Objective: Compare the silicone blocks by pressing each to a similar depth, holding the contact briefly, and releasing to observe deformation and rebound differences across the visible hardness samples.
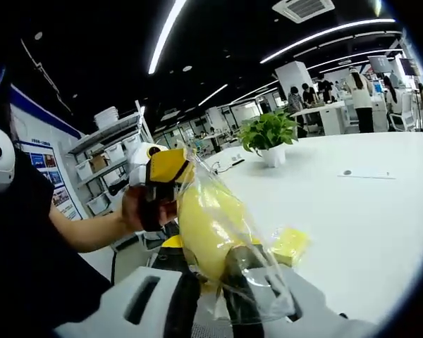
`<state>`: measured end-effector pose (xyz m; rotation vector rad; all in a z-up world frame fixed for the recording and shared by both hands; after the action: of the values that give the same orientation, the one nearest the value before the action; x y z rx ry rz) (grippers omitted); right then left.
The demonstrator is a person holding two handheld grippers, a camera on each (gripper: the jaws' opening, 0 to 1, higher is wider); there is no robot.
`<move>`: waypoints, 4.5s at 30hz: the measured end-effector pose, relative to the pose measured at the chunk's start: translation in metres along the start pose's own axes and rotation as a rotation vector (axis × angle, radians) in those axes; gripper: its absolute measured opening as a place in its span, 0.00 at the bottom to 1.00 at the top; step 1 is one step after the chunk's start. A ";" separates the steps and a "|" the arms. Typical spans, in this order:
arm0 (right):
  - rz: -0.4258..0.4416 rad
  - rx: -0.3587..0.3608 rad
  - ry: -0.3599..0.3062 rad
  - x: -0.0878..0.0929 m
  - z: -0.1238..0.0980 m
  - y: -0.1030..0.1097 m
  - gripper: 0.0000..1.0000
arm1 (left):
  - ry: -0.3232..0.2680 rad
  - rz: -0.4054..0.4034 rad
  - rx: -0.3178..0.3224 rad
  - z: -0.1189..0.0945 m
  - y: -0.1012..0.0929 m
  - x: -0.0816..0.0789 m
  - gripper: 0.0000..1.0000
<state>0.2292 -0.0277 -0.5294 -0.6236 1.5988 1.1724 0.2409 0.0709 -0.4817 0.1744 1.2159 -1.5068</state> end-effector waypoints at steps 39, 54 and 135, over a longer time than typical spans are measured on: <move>-0.001 0.027 0.064 0.020 -0.009 0.009 0.10 | 0.009 -0.066 -0.019 -0.016 0.002 0.018 0.00; -0.008 0.032 0.059 0.021 -0.017 0.008 0.09 | 0.029 -0.062 -0.016 -0.011 -0.001 0.024 0.00; -0.122 0.164 -0.198 0.014 -0.041 -0.037 0.47 | -0.056 -0.135 -0.094 -0.003 0.019 0.019 0.00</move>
<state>0.2378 -0.0774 -0.5559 -0.4761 1.4502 0.9707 0.2480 0.0641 -0.5072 -0.0124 1.2710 -1.5564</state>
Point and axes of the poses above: the point that each gripper's makers call its tool centre point, and the gripper's own axes: z roughly forward along the fingers, y roughly to its left, x roughly out of its underside, the point moved 5 cm from there along -z, roughly backward along the fingers, and after that the axes turned 12 degrees about -y, right-handed, at the moved point
